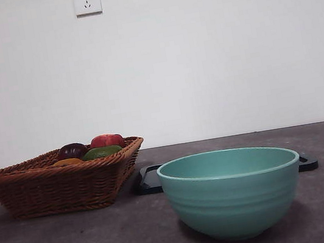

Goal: Pick up the wifruite, put it on the bowl, pick up the plate, put it on desk

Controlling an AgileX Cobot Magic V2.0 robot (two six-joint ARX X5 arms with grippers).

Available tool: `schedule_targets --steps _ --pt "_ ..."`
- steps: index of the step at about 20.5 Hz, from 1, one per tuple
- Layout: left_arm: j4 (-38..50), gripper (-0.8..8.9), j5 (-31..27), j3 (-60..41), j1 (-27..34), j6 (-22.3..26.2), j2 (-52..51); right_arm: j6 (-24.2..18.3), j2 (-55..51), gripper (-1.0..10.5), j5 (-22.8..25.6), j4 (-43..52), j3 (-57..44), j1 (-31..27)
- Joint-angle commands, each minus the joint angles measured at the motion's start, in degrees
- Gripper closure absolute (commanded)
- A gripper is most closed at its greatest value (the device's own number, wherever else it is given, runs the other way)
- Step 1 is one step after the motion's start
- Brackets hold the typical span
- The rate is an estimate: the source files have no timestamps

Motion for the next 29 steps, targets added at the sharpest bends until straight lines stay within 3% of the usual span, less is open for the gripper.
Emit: schedule_targets --steps 1,3,13,19,23,29 --pt "0.72 2.17 0.28 1.38 -0.2 0.48 0.31 -0.44 0.26 3.6 0.13 0.46 0.85 0.24" --pt "0.66 2.18 0.28 1.38 -0.22 0.48 0.31 -0.46 0.26 2.7 0.15 0.46 0.85 0.24" --pt "-0.61 2.29 -1.77 1.51 -0.2 0.42 1.64 -0.39 0.26 2.7 -0.17 0.46 0.85 0.24" --pt "-11.82 2.56 -13.18 9.62 -0.22 6.73 13.84 0.02 0.26 2.7 -0.22 0.44 0.9 0.24" --pt "-14.88 2.56 -21.09 17.53 -1.07 7.98 24.57 0.02 0.26 2.7 -0.22 0.46 0.92 0.26" --pt "-15.78 2.56 -31.54 23.63 -7.21 7.98 41.53 0.02 0.26 2.7 -0.72 0.46 0.92 0.26"
